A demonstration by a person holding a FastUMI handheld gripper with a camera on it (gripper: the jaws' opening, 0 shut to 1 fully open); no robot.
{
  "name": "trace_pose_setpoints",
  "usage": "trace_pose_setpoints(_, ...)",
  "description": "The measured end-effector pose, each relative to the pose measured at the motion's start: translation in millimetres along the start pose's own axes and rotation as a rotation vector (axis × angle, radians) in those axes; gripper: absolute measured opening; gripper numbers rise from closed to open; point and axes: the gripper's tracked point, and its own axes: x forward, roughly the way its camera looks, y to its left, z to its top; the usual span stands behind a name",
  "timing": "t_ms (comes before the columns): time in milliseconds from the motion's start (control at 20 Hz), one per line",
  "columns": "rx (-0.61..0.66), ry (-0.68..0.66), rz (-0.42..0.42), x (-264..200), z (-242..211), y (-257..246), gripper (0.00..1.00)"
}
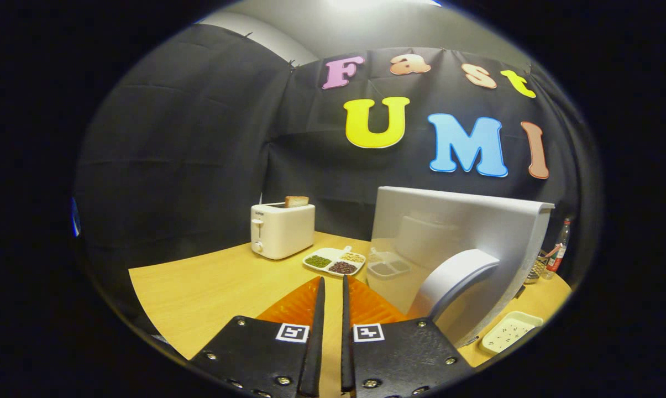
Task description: Open the microwave, put the food inside, and close the microwave door.
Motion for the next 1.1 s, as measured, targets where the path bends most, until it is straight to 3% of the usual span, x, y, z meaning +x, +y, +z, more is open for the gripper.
trace_pose_setpoints(200, 0.059, 0.008, -0.177, 0.1, -0.4, -84.8, 0.09)
trace_pose_setpoints(300, 0.096, 0.049, -0.226, 7.0, -8.7, -119.5, 0.09)
trace_pose_setpoints(450, 0.135, 0.067, -0.265, 16.1, -12.3, -162.1, 0.02)
trace_pose_setpoints(750, 0.144, 0.044, -0.324, 49.6, -3.0, -223.2, 0.02)
trace_pose_setpoints(1100, 0.026, 0.009, -0.374, 86.1, 9.6, -259.7, 0.01)
